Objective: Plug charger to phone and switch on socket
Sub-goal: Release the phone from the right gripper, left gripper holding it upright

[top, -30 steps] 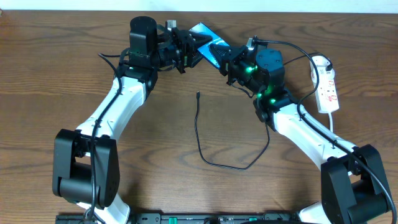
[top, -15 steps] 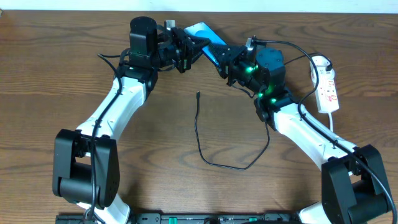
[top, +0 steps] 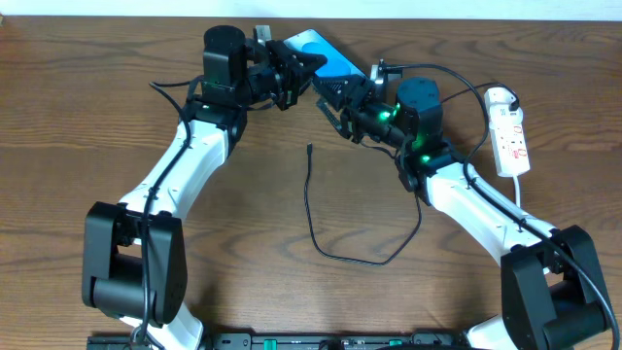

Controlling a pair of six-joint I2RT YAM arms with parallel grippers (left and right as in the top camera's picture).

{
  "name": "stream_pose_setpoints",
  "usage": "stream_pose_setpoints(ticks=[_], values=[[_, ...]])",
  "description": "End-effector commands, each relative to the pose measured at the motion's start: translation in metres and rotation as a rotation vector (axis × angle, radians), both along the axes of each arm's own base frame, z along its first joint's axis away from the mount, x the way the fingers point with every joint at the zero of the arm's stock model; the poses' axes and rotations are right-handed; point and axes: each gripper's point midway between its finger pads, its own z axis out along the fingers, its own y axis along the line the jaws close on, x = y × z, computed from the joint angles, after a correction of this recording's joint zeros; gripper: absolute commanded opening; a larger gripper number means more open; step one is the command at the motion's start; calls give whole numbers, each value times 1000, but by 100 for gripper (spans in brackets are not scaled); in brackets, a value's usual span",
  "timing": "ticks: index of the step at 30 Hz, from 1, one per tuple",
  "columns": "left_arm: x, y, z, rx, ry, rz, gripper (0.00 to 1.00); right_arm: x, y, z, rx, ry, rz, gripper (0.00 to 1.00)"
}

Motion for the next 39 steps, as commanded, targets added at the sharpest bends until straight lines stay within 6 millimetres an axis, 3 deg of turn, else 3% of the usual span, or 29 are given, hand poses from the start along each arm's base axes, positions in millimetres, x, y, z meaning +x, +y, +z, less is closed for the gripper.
stream_pose_setpoints(ticks=[1, 7, 10, 14, 21, 27, 31, 35, 39], values=[[2, 13, 21, 58, -156, -36, 7, 2, -10, -11, -99, -120, 35, 58], [-2, 35, -3, 175, -194, -81, 7, 9, -28, -18, -213, -244, 46, 68], [-5, 47, -13, 213, -199, -105, 7, 9, -39, -36, -302, -252, 66, 70], [-9, 59, -10, 215, -260, -147, 7, 3, -50, -63, -422, -236, 104, 67], [-9, 87, -2, 170, -281, -155, 8, -6, -52, -86, -530, -223, 143, 59], [-9, 109, 8, 97, -245, -137, 7, -13, -39, -87, -550, -237, 172, 55], [-9, 121, 25, 44, -281, -144, 8, -10, -29, -90, -586, -223, 184, 51], [-11, 130, 49, 11, -374, -174, 8, -4, -8, -105, -610, -165, 281, 50], [-10, 136, 50, 12, -381, -165, 8, 0, 8, -121, -616, -101, 350, 46]])
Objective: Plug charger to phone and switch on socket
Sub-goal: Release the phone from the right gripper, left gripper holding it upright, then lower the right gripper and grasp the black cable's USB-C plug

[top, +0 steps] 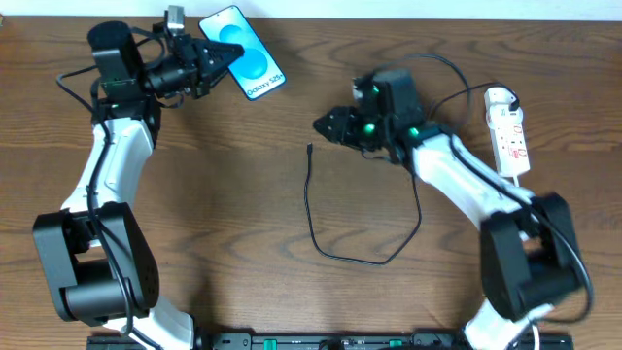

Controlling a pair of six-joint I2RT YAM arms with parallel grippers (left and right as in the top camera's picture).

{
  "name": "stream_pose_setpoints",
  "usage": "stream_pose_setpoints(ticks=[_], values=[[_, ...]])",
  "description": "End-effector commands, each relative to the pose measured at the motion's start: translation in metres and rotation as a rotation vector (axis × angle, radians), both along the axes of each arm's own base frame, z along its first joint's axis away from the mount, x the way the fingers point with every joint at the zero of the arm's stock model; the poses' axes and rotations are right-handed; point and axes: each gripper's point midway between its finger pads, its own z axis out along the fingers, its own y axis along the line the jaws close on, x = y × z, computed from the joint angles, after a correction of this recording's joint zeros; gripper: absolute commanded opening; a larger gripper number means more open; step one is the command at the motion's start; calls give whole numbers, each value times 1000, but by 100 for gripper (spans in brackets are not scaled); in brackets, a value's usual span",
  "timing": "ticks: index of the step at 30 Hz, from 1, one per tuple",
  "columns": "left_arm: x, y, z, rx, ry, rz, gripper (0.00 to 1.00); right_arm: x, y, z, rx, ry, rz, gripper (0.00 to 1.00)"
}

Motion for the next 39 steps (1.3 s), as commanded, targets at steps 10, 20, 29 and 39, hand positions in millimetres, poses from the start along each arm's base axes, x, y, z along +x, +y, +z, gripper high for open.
stream_pose_setpoints(ticks=[10, 20, 29, 39], values=[[-3, 14, 22, -15, -32, -3, 7, -11, 21, -66, -64, 175, 69, 38], [-3, 16, 22, -11, -40, 1, 8, -23, 34, -99, -121, 207, 90, 36], [-3, 16, 22, -11, -40, 0, 8, -12, 34, -106, -180, 151, 32, 33], [-4, 15, 23, -14, -39, -9, 8, -20, 37, -132, -169, 220, 44, 29]])
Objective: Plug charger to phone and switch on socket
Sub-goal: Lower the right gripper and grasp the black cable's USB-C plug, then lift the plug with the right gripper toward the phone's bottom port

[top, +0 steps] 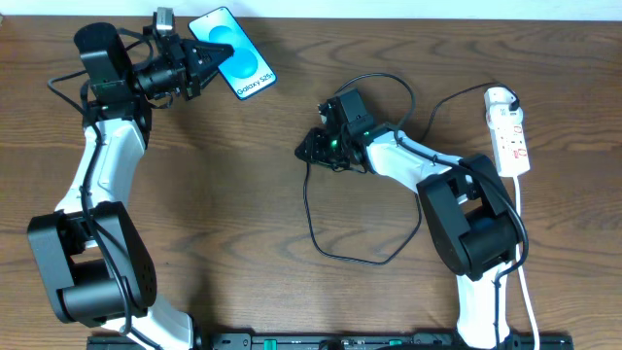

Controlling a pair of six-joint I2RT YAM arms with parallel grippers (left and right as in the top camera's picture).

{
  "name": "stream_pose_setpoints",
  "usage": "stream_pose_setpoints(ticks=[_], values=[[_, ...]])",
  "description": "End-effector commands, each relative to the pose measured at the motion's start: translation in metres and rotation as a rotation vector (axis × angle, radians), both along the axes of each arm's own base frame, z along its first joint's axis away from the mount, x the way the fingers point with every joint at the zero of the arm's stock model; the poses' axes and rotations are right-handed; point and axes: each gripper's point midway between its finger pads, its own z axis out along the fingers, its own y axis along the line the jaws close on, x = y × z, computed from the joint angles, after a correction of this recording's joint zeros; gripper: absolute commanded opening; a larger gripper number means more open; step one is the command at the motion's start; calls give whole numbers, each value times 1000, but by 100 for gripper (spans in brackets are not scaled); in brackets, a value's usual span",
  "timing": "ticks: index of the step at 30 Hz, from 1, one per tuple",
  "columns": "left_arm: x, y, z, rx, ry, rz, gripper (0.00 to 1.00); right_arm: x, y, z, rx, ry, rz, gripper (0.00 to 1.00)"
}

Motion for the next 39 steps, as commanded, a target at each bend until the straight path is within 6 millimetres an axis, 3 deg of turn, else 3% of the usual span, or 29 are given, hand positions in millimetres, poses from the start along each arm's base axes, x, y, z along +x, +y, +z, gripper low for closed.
stream_pose_setpoints(ticks=[1, 8, 11, 16, 19, 25, 32, 35, 39], values=[[-4, -1, 21, 6, -65, -28, 8, -9, -4, -31, -40, 67, -10, 29], [-4, -1, 22, 6, -65, -27, 7, -6, -4, -32, -42, 59, -15, 18], [-4, 0, 22, 6, -65, -27, 7, -9, -6, -33, -47, 73, -15, 1], [-4, 0, 22, 7, -66, -27, 8, -7, -5, -20, 50, 94, 22, 1], [-4, 0, 22, 7, -67, -27, 8, 1, -3, 7, 156, 27, 100, 1], [-10, -3, 23, 3, -77, -64, 8, 9, -9, 79, 312, -109, 197, 1], [-13, -8, 23, -6, -69, -90, 7, -9, -11, 171, 414, -329, 350, 1], [-15, -16, 23, -8, -67, -106, 7, -22, -9, 195, 461, -369, 407, 1], [-18, -28, 24, 0, -89, -138, 7, -36, -6, 208, 535, -360, 475, 1]])
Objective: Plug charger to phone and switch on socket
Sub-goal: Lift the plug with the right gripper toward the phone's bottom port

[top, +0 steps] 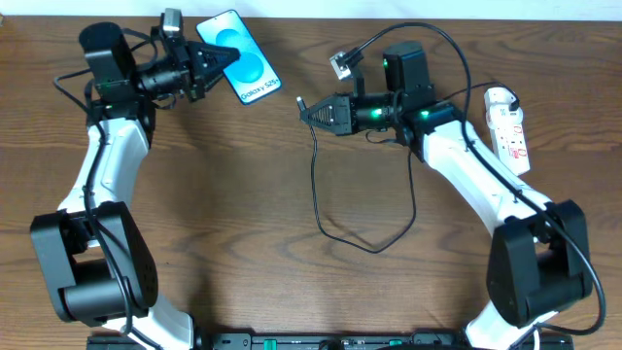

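Observation:
A blue-screened phone (245,58) sits at the far left of the table, tilted, with my left gripper (222,55) shut on its left edge. My right gripper (309,110) is shut on the plug end of the black charger cable (317,185), holding it off the table, right of the phone. The cable hangs from the fingertips, loops over the wood and runs back toward the right arm. A white socket strip (509,131) lies at the right edge.
The white lead of the socket strip (520,209) runs down the right side toward the front. Both arm bases stand at the near edge. Dark wood table (224,224) spreads between the arms.
My right gripper was down on the table at the cable's plug end; now it is higher and further back, holding the plug lifted. The left gripper and phone barely shifted.
First both grippers met at the phone at the back centre, the cable lying loose. Then my left gripper had carried the phone to the far left. My right gripper came down on the cable's plug, and now holds it raised.

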Controlling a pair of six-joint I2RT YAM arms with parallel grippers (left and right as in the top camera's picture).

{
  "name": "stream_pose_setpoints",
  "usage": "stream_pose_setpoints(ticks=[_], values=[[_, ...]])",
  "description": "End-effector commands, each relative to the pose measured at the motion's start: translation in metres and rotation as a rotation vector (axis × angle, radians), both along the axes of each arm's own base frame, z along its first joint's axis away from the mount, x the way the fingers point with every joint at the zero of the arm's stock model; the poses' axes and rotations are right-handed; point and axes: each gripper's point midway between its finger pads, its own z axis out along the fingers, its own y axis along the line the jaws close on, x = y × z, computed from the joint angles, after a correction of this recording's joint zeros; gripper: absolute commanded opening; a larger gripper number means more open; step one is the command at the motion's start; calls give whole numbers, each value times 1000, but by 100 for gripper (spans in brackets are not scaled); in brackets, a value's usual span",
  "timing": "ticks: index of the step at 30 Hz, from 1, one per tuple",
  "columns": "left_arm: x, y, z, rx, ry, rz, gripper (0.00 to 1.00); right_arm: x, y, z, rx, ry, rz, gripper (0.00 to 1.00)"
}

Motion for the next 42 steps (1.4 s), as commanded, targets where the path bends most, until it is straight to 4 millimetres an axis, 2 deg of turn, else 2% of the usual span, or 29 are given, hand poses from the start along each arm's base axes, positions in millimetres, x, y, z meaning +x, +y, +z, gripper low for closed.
stream_pose_setpoints(ticks=[1, 5, 17, 21, 25, 30, 36, 42], values=[[-9, -15, 21, 10, -88, -70, 7, -22, 5, 9, 76, -22, 141, 1], [-9, -15, 21, 18, -108, -72, 8, -33, 7, 17, 124, -52, 216, 1], [-11, -16, 22, 38, -163, -85, 7, -30, 1, 15, 118, -64, 209, 1], [-9, -18, 21, 41, -162, -77, 7, -36, 1, 19, 143, -56, 240, 1], [-4, -26, 19, 54, -161, -52, 8, -45, 1, 25, 183, -46, 287, 1], [-2, -47, 17, 69, -173, -57, 7, -51, -9, 33, 242, -70, 341, 1], [-11, -72, 32, 39, -226, -122, 7, -41, -27, 27, 232, -50, 292, 1], [-16, -75, 54, -3, -268, -148, 7, -39, -36, 27, 242, -46, 283, 1]])
